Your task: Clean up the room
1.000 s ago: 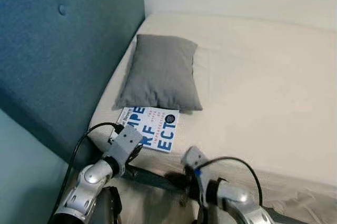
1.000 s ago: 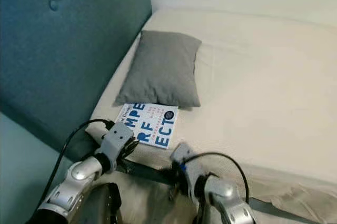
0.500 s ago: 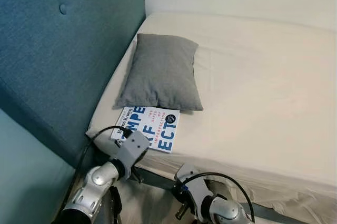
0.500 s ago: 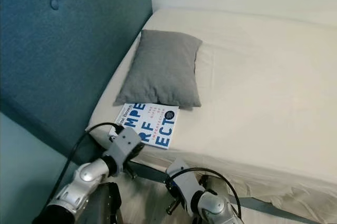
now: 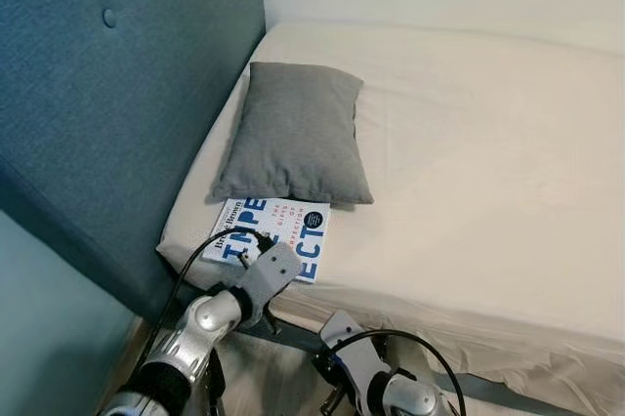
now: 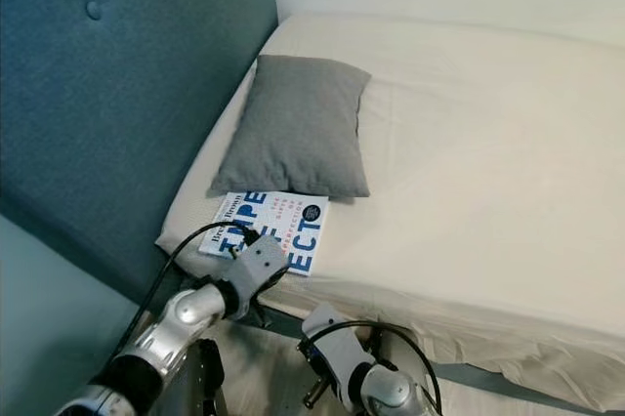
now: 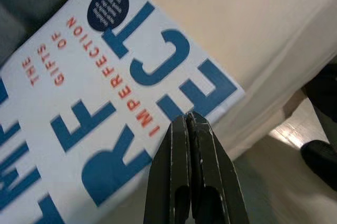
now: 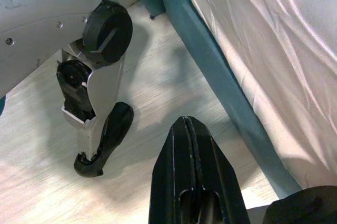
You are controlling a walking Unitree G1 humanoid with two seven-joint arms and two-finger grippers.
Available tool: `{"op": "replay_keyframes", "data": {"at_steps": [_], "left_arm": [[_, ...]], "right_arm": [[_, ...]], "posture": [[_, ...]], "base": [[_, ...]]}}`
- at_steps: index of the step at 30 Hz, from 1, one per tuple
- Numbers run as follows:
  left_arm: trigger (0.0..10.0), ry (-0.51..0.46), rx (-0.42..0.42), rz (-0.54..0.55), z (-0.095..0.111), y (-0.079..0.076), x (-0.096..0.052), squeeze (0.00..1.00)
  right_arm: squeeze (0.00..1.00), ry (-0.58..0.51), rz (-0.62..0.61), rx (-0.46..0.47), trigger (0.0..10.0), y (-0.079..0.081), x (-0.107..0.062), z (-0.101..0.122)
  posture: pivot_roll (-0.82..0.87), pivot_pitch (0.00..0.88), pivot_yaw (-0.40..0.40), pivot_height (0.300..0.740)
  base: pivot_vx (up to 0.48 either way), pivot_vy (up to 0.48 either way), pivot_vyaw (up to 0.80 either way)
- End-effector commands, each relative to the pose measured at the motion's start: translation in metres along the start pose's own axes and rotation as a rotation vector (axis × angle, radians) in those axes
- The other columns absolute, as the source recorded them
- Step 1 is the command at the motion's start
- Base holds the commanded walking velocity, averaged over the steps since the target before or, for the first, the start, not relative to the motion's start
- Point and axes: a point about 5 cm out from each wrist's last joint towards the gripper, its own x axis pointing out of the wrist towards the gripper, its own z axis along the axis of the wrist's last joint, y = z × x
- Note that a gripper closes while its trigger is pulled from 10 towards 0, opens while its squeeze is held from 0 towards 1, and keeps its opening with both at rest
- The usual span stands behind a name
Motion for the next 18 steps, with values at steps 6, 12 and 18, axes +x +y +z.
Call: {"op": "replay_keyframes", "data": {"at_steps": [6,12,18], "left_arm": [[10.0,0.057,0.044,-0.075,-0.013,-0.010,-0.002,0.00],[10.0,0.039,0.077,-0.189,-0.013,-0.004,-0.009,0.00],[10.0,0.067,0.126,-0.255,-0.019,-0.006,-0.012,0.00]], "right_arm": [[0.00,0.029,0.011,0.013,10.0,0.008,-0.001,-0.010],[0.00,0.032,0.009,0.017,10.0,0.008,-0.001,-0.011],[0.00,0.036,0.013,0.019,10.0,0.010,-0.001,-0.012]], "posture": [[0.01,0.350,0.005,0.545],[0.02,0.347,0.006,0.545],[0.02,0.344,0.009,0.545]], "base": [[0.000,0.000,0.00],[0.000,0.000,0.00],[0.000,0.000,0.00]]}}
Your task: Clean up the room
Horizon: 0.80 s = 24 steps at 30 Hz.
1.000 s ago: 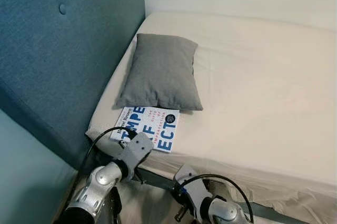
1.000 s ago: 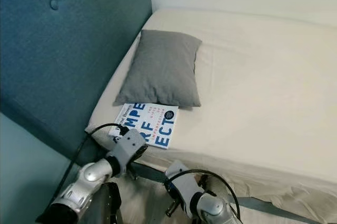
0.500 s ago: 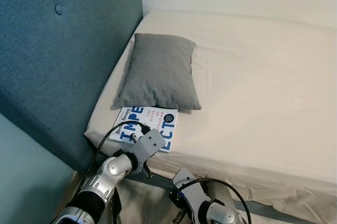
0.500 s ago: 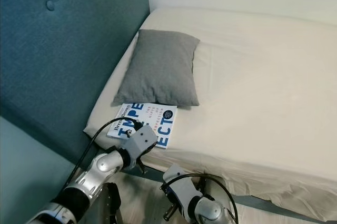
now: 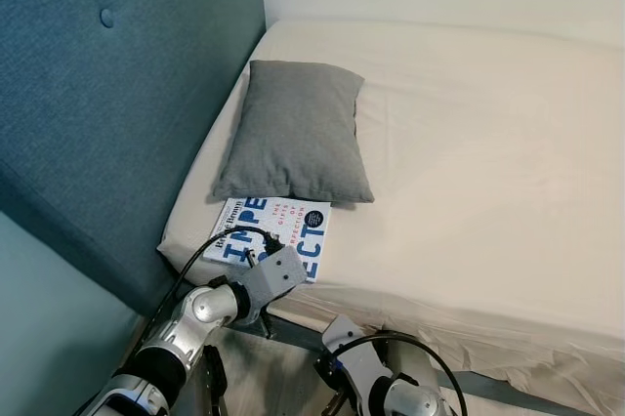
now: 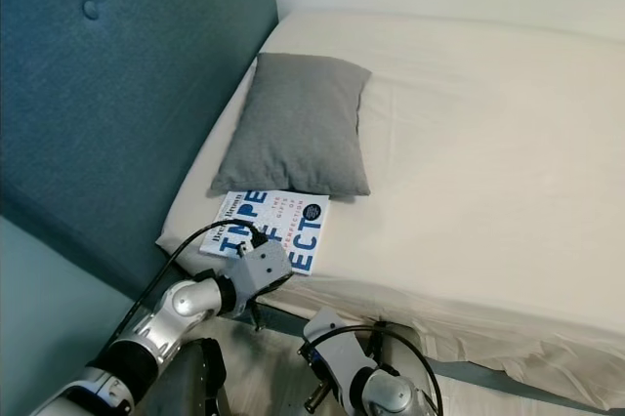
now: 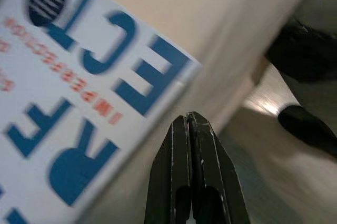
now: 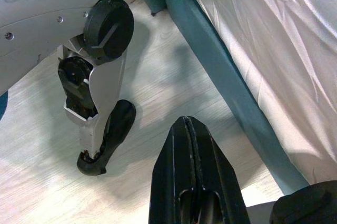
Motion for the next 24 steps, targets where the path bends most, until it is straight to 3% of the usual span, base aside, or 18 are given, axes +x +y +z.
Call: {"op": "replay_keyframes", "data": {"at_steps": [1,11,15,24], "left_arm": [[10.0,0.044,0.028,-0.050,-0.010,-0.007,-0.002,0.00],[10.0,0.111,0.078,0.051,-0.013,-0.007,0.008,0.00],[10.0,0.128,0.062,0.122,-0.011,0.004,0.009,0.00],[10.0,0.136,0.061,0.155,-0.012,0.010,0.007,0.00]], "right_arm": [[0.00,0.029,0.020,0.011,10.0,0.009,0.000,-0.009],[0.00,0.027,0.016,0.016,10.0,0.010,-0.001,-0.010],[0.00,0.033,0.014,0.016,10.0,0.010,-0.003,-0.011],[0.00,0.040,0.015,0.018,10.0,0.011,-0.005,-0.014]], "posture": [[0.02,0.343,0.009,0.545],[0.01,0.354,0.012,0.545],[0.00,0.363,0.011,0.545],[0.00,0.364,0.008,0.545]], "base": [[0.000,0.000,0.00],[0.000,0.000,0.00],[0.000,0.000,0.00],[0.000,0.000,0.00]]}}
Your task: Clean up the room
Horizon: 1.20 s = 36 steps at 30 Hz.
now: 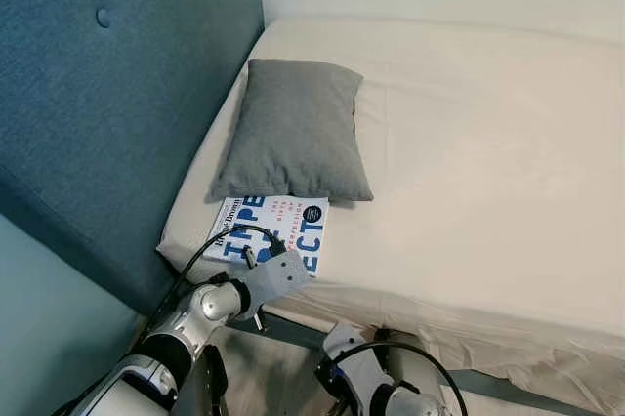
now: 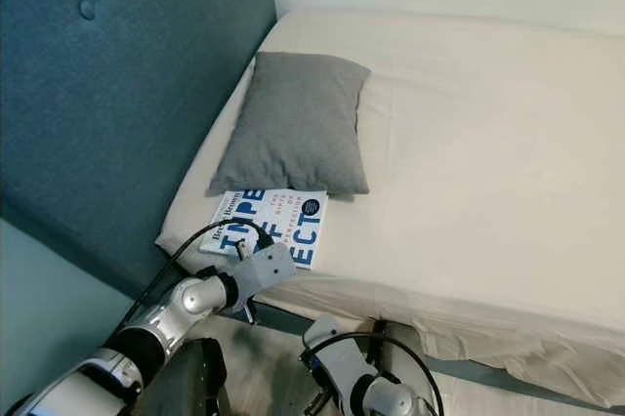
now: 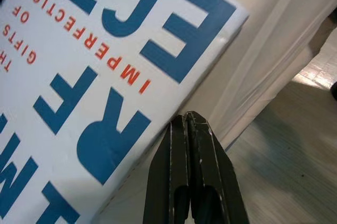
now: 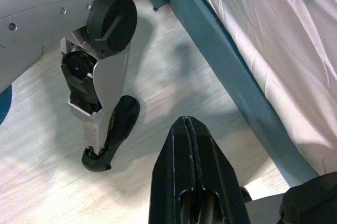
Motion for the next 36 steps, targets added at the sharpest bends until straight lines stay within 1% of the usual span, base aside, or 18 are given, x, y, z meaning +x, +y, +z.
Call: {"op": "replay_keyframes", "data": {"at_steps": [1,8,11,14,16,20,22,23,24,25,26,27,29,30,31,33,35,36], "left_arm": [[10.0,0.029,-0.003,0.004,-0.007,-0.002,-0.002,0.00],[10.0,0.023,0.004,-0.023,-0.014,-0.001,-0.009,0.00],[10.0,0.004,-0.022,-0.044,-0.016,-0.002,-0.013,0.00],[10.0,-0.060,-0.106,-0.099,-0.030,0.003,-0.039,0.00],[10.0,-0.073,-0.117,-0.102,-0.032,0.005,-0.045,0.00],[10.0,-0.097,-0.206,-0.101,-0.045,0.004,-0.083,0.00],[10.0,-0.089,-0.227,-0.087,-0.047,0.002,-0.088,0.00],[10.0,-0.084,-0.256,-0.064,-0.049,0.002,-0.094,0.00],[10.0,-0.084,-0.289,0.031,-0.052,0.007,-0.098,0.00],[10.0,-0.084,-0.289,0.031,-0.052,0.007,-0.098,0.00],[10.0,-0.085,-0.335,0.126,-0.054,0.012,-0.100,0.00],[10.0,-0.085,-0.335,0.126,-0.054,0.012,-0.100,0.00],[10.0,-0.058,-0.402,0.332,-0.062,0.025,-0.105,0.00],[10.0,-0.040,-0.415,0.400,-0.065,0.030,-0.107,0.00],[10.0,-0.038,-0.477,0.511,-0.065,0.036,-0.110,0.00],[10.0,-0.052,-0.600,0.662,-0.065,0.040,-0.113,0.00],[10.0,-0.052,-0.600,0.662,-0.065,0.040,-0.113,0.00],[10.0,-0.057,-0.655,0.711,-0.064,0.040,-0.115,0.00]], "right_arm": [[0.00,0.026,0.019,0.007,10.0,0.007,-0.001,-0.007],[0.00,0.034,0.027,0.001,10.0,0.009,0.001,-0.008],[0.00,0.034,0.029,-0.001,10.0,0.009,0.001,-0.007],[0.00,0.025,0.033,-0.001,10.0,0.008,0.004,-0.005],[0.00,0.023,0.033,0.000,10.0,0.007,0.005,-0.005],[0.00,-0.031,-0.009,0.041,10.0,-0.006,0.010,0.008],[0.00,-0.048,-0.023,0.057,10.0,-0.011,0.011,0.011],[0.00,-0.070,-0.043,0.070,10.0,-0.017,0.012,0.016],[0.00,-0.106,-0.090,0.084,10.0,-0.025,0.012,0.022],[0.00,-0.106,-0.090,0.084,10.0,-0.025,0.012,0.022],[0.00,-0.146,-0.144,0.100,10.0,-0.034,0.011,0.028],[0.00,-0.146,-0.144,0.100,10.0,-0.034,0.011,0.028],[0.00,-0.252,-0.260,0.157,10.0,-0.051,0.007,0.043],[0.00,-0.290,-0.296,0.179,10.0,-0.057,0.006,0.047],[0.00,-0.345,-0.327,0.176,10.0,-0.061,0.004,0.054],[0.00,-0.411,-0.361,0.180,10.0,-0.067,0.002,0.062],[0.00,-0.411,-0.361,0.180,10.0,-0.067,0.002,0.062],[0.00,-0.432,-0.372,0.191,10.0,-0.068,0.001,0.064]], "posture": [[0.00,0.363,0.006,0.545],[0.00,0.355,0.006,0.545],[0.00,0.346,0.007,0.545],[0.01,0.324,0.007,0.545],[0.01,0.324,0.007,0.545],[0.02,0.262,-0.016,0.545],[0.02,0.250,-0.024,0.545],[0.02,0.245,-0.027,0.545],[0.02,0.219,-0.034,0.545],[0.02,0.219,-0.034,0.545],[0.02,0.200,-0.037,0.545],[0.02,0.200,-0.037,0.545],[0.02,0.179,-0.043,0.545],[0.02,0.179,-0.043,0.545],[0.01,0.158,-0.046,0.545],[0.01,0.141,-0.049,0.545],[0.01,0.141,-0.049,0.545],[0.01,0.141,-0.049,0.545]], "base": [[0.000,0.000,0.00],[0.000,0.000,0.00],[0.000,0.000,0.00],[0.000,0.000,0.00],[0.000,0.000,0.00],[0.000,0.000,0.00],[0.000,0.000,0.00],[0.000,0.000,0.00],[0.000,0.000,0.00],[0.000,0.000,0.00],[0.000,0.000,0.00],[0.000,0.000,0.00],[0.000,0.000,0.00],[0.000,0.000,0.00],[0.000,0.000,0.00],[0.000,0.000,0.00],[0.000,0.000,0.00],[0.000,0.000,0.00]]}}
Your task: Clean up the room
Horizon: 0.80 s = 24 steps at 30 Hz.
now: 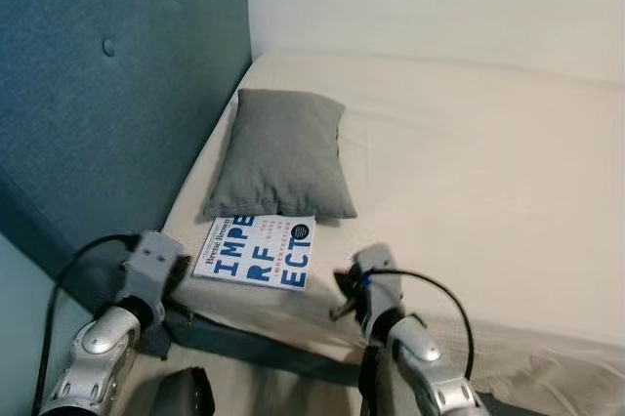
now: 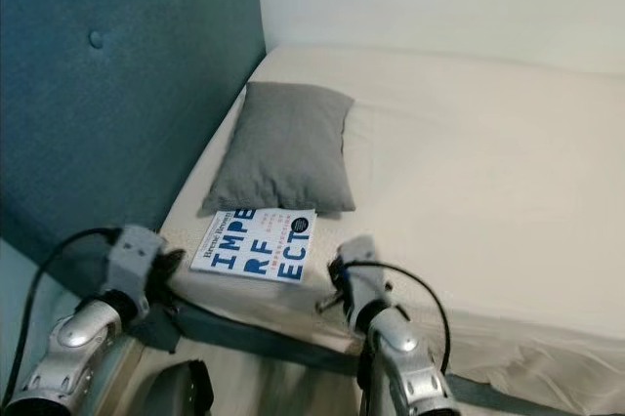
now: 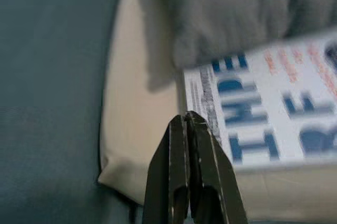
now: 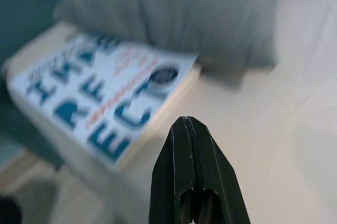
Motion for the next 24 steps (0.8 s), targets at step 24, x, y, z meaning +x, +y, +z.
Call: {"op": "replay_keyframes", "data": {"at_steps": [24], "left_arm": [[10.0,0.013,-0.159,0.275,-0.012,-0.036,-0.023,0.00]], "right_arm": [[0.00,-0.009,-0.272,0.132,10.0,-0.026,-0.021,-0.032]], "posture": [[-0.01,0.075,-0.059,0.545]], "base": [[0.000,0.000,0.00]]}}
